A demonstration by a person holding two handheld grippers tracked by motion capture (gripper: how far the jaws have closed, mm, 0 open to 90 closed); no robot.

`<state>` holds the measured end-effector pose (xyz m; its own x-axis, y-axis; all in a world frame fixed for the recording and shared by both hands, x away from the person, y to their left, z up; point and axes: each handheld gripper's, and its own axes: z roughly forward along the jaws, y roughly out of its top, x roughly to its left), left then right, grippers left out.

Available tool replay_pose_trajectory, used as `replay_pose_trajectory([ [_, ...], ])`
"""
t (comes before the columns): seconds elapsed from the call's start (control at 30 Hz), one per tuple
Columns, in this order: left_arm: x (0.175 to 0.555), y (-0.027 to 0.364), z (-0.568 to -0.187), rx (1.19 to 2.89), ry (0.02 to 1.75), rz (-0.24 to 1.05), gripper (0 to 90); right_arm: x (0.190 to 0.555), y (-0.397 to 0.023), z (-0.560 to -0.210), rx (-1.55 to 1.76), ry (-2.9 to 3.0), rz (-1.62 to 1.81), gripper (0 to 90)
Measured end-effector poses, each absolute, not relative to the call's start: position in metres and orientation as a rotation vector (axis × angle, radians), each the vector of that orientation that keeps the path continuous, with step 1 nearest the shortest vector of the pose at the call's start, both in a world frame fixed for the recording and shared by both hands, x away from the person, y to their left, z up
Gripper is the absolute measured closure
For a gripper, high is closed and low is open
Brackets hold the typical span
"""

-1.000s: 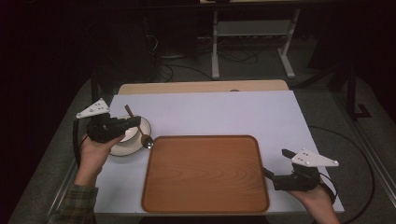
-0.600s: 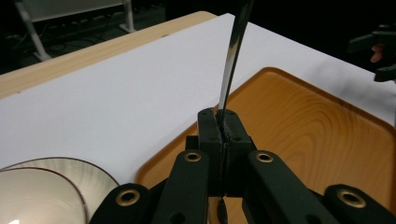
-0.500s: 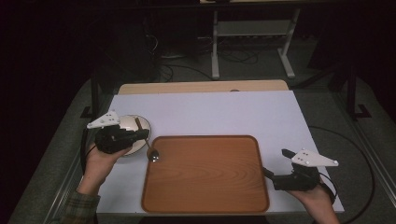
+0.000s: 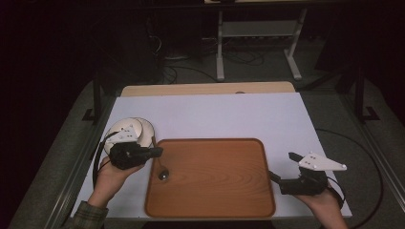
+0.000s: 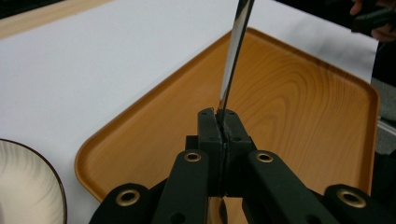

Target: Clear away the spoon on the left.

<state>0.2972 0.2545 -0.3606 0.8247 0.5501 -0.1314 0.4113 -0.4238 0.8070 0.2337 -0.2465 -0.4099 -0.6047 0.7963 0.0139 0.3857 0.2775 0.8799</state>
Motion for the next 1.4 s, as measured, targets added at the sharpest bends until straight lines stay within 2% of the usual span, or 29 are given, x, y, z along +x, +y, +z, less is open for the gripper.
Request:
replay_pose_trajectory([
  [0.57,0.298,0.242,-0.369,2.094,0.691,0.163,88.5,0.233,-0.247,-0.409,1.059,2.120,1.276,4.7],
  [1.4,0.314,0.194,-0.398,2.195,0.629,0.085,88.0,0.233,-0.245,-0.409,1.059,2.123,1.274,4.7],
])
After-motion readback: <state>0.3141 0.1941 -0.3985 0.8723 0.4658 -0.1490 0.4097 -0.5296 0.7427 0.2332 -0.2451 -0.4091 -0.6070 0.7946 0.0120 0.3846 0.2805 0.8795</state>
